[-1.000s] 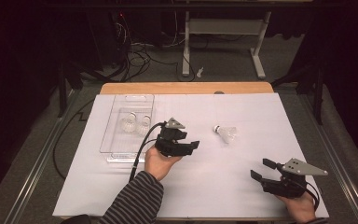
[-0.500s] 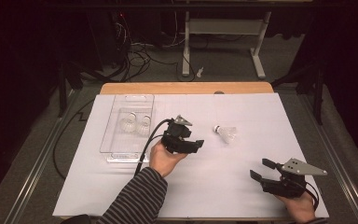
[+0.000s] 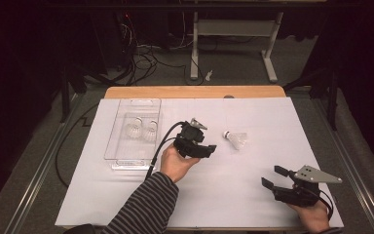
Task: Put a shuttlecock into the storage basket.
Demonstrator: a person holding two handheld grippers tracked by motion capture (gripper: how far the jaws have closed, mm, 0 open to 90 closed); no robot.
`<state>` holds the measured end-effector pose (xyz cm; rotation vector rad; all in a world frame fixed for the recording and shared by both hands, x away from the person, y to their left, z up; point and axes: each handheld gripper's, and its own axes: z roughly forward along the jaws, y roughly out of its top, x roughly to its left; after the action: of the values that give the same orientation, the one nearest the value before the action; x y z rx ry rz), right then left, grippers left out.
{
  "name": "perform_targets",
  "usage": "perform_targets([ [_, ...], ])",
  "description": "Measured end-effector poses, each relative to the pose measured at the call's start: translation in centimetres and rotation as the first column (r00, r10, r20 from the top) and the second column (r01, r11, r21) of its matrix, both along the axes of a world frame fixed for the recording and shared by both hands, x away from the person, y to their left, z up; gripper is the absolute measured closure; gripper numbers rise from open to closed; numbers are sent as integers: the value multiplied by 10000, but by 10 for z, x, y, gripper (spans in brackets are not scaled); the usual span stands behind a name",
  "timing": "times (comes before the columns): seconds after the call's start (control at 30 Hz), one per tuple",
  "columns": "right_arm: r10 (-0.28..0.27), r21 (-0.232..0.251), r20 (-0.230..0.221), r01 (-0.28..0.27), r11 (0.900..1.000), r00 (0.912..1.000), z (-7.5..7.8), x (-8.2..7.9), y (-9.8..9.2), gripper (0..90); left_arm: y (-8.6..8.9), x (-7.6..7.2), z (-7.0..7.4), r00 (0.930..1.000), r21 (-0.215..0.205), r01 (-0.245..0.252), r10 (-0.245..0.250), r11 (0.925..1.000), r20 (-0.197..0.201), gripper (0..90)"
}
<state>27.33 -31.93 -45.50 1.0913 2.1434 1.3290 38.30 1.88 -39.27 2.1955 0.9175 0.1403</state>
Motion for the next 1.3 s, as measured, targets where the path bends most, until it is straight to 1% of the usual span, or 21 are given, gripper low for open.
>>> perform_targets([
  [0.1, -38, 20, -17, 38, 10000, 10000, 0, 0, 0, 313, -2, 2, 0, 10000, 138, 23, -22, 9999, -66, 432],
  [0.2, -46, 31, -10, 46, 10000, 10000, 0, 0, 0, 313, -5, 5, 1, 10000, 163, 20, -19, 9999, -93, 430],
  [0.27, -40, 26, -25, 40, 10000, 10000, 0, 0, 0, 313, -8, 6, 3, 9999, 234, 105, -102, 9997, -95, 430],
  [0.33, -24, 27, -14, 24, 10000, 10000, 0, 0, 0, 313, -11, 7, 3, 9999, 214, 110, -108, 9997, -100, 429],
  [0.4, -17, 50, 4, 17, 10000, 10000, 0, 0, 0, 311, -14, 9, 3, 9998, 293, 161, -158, 9994, -109, 429],
  [0.5, 16, 152, 65, -17, 9999, 10000, 1, -1, -1, 310, -18, 13, 1, 9996, 364, 153, -144, 9992, -262, 437],
  [0.6, 35, 117, 61, -36, 9999, 10000, 1, -1, 0, 310, -22, 15, 1, 9993, 447, 204, -190, 9988, -327, 439],
  [0.8, 55, 86, 59, -55, 9999, 10000, 0, 0, 0, 310, -32, 20, 1, 9994, 577, 216, -200, 9981, -291, 442],
  [0.87, 50, 89, 31, -50, 9999, 10000, 0, 0, 0, 310, -35, 24, 0, 9993, 620, 184, -163, 9979, -346, 441],
  [1.0, 71, 103, -20, -70, 9999, 10000, 0, 0, 0, 309, -40, 27, 0, 9995, 816, 217, -196, 9964, -266, 441],
  [1.1, 47, 106, -31, -46, 9999, 10000, 0, 0, 0, 310, -44, 29, 0, 9995, 824, 225, -207, 9963, -236, 441],
  [1.17, 50, 89, -28, -49, 9999, 10000, 0, 1, 0, 310, -45, 31, 0, 9996, 945, 214, -194, 9953, -215, 441],
  [1.3, 69, 73, -23, -69, 9999, 10000, -1, 1, 0, 310, -47, 35, 0, 9994, 895, 160, -133, 9959, -305, 441],
])
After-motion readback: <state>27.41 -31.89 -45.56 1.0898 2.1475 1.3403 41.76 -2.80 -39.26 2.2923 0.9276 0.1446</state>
